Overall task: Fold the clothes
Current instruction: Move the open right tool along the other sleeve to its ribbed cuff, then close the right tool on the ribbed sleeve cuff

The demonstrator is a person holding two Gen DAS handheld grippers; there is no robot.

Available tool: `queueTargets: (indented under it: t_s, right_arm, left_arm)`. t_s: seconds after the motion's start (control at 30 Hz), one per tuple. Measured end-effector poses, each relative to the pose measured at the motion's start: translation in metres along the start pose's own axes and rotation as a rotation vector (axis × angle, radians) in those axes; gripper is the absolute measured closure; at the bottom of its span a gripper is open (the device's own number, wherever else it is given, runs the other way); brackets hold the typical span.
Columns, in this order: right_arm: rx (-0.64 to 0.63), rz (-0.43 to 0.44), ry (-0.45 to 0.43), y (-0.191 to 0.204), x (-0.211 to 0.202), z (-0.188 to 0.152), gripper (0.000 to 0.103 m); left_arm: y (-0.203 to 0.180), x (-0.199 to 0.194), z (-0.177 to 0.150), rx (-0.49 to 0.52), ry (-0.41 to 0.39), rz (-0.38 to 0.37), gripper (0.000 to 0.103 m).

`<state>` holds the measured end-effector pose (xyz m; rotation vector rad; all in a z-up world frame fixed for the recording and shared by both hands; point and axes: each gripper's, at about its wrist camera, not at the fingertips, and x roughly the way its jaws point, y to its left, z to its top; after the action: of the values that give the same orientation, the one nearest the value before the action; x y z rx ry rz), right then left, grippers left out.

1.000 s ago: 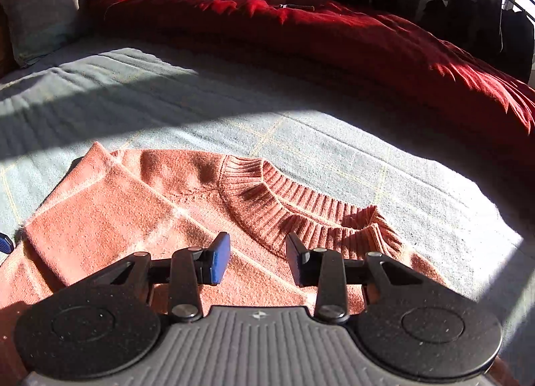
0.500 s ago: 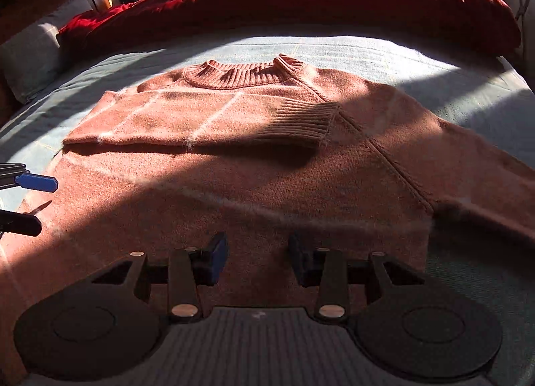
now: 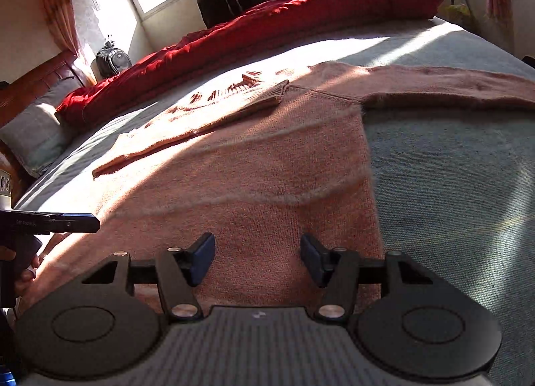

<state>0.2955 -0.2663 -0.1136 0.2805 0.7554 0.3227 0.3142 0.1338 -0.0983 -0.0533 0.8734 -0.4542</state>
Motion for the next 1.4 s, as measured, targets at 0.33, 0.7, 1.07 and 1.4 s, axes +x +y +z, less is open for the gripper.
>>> queueTargets:
  t_s: [0.33,0.7,1.07,1.4]
  right_arm:
    - [0.104,0.071,-0.015,-0.031,-0.022,-0.001,0.039]
    - [0.301,0.052,-0.138,-0.117,-0.06,0.027,0.028]
    - [0.778,-0.03,-0.331,-0.294,-0.056,0.059,0.027]
    - [0.973,-0.118,-0.468,-0.382,-0.033,0.086,0.028]
  left_arm:
    - [-0.059,-0.001,0.023,0.116,0.0,0.066,0.003]
    - [-0.093,0.014,0.051,0.106,-0.037,-0.074,0.003]
    - [-0.12,0.04,0.063,0.19,-0.066,-0.139,0.003]
    - [-0.129,0.044,0.071,0.249,-0.046,-0.154,0.002]
